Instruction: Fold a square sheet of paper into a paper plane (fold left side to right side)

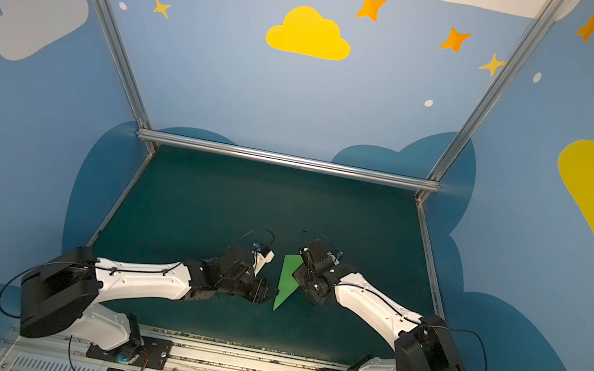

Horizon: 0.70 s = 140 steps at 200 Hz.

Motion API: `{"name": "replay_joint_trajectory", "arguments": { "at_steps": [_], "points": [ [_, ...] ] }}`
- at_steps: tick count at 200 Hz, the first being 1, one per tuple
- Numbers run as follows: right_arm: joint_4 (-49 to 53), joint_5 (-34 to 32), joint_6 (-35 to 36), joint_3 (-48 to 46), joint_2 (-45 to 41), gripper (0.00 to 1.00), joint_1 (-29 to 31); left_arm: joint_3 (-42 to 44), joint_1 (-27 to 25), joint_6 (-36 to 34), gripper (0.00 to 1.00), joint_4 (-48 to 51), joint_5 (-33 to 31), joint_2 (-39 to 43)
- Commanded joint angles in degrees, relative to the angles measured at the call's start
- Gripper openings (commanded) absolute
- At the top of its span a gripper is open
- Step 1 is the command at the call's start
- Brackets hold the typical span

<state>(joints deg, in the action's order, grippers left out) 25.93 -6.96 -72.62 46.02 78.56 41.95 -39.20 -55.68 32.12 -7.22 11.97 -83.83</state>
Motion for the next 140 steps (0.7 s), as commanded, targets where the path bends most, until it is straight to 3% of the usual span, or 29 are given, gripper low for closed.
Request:
{"name": "replay_joint_trajectory", "arguments": {
  "at_steps": [1, 51, 140],
  "points": [
    [3.0, -2.1, -1.7, 1.8, 1.1, 0.00, 0.7, -1.2, -2.4, -3.4, 0.53, 1.5, -7.9, -1.4],
    [2.5, -1.1, -1.5, 3.3, 1.9, 0.00, 1.1, -1.9, -7.7, -4.5, 0.55, -1.3, -15.4, -3.2],
    [2.1, -0.1, -1.9, 3.4, 1.7, 0.00, 1.1, -3.1, -10.7, -7.0, 0.50, -5.3, -23.6, -7.1]
  ]
}}
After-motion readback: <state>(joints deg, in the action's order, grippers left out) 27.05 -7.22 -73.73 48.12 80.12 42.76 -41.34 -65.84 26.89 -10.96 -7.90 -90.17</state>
